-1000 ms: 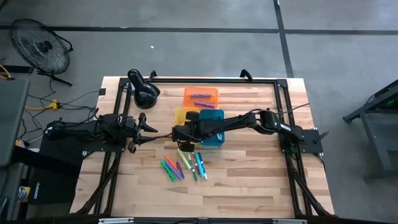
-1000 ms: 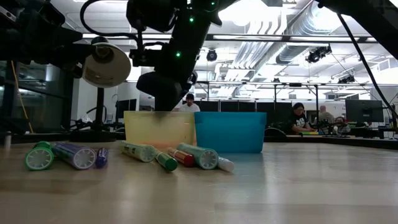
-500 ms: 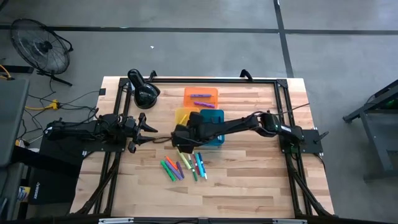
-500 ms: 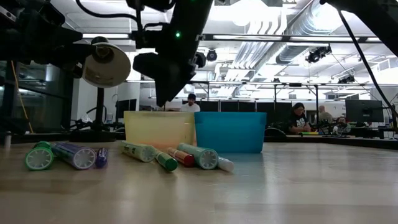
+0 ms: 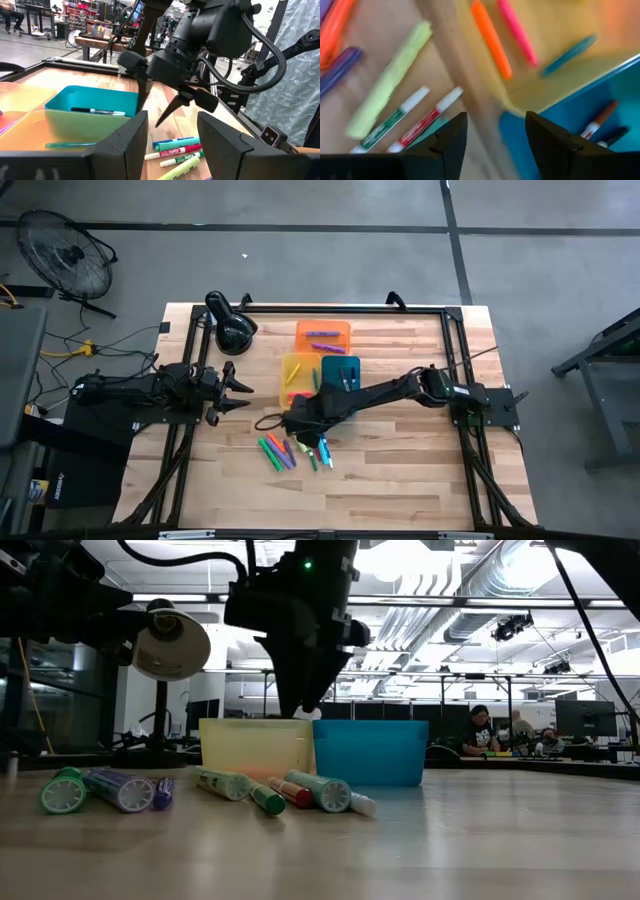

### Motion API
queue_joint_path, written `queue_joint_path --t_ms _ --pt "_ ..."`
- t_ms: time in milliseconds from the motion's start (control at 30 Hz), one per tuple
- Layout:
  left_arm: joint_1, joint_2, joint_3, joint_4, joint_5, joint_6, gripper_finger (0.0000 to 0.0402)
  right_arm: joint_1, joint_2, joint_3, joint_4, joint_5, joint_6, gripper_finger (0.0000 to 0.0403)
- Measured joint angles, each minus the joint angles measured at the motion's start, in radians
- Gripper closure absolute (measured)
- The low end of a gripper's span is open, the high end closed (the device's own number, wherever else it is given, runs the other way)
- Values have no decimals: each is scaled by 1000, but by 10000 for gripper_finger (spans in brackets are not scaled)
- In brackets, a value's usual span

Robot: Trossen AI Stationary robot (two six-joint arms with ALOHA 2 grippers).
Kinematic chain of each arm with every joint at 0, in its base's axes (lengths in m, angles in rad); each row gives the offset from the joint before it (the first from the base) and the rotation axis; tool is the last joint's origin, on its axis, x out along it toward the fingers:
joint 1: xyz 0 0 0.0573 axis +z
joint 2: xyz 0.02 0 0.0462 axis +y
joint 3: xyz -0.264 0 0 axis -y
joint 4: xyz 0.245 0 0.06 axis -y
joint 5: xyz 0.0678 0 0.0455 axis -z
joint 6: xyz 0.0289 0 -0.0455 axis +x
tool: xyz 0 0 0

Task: Pick & Place Markers
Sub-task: Put the blue marker pen into the blue bin

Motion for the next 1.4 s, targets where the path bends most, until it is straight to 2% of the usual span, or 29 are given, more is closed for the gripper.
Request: queue_joint_path --t_ms 333,433,667,1400 --pt "0 0 0 0 0 0 232 44 0 -2 -66 -76 139 219" --pt "0 0 0 0 0 0 232 55 -1 -33 -66 -92 182 223" --pt "0 0 0 0 0 0 232 62 0 -119 -3 -203 232 225" --pt "0 0 0 0 0 0 232 62 25 -129 53 -218 330 222"
